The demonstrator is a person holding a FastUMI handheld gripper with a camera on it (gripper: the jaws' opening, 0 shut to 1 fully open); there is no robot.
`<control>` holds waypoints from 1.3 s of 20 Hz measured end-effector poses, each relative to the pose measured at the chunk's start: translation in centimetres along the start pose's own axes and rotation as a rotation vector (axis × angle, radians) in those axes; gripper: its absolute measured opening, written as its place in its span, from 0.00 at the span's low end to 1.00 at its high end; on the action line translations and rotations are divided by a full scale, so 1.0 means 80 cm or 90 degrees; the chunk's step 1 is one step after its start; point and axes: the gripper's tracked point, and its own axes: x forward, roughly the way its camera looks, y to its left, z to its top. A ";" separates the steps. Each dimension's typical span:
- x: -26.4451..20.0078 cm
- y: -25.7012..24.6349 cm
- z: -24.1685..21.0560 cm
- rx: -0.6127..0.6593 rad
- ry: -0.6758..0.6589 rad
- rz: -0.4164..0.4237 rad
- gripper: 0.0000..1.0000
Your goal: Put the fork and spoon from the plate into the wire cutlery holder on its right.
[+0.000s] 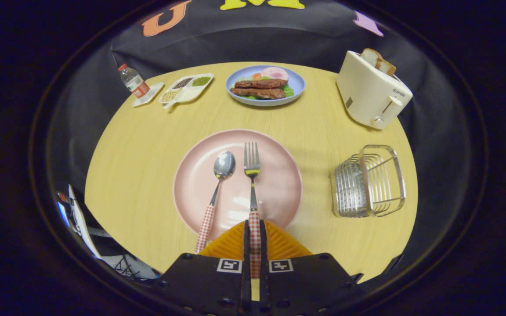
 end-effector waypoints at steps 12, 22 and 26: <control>-0.131 -0.159 0.012 0.072 0.178 -0.028 0.07; -0.104 -0.193 0.015 0.106 0.334 -0.044 0.07; -0.088 -0.193 0.017 0.122 0.376 -0.046 0.07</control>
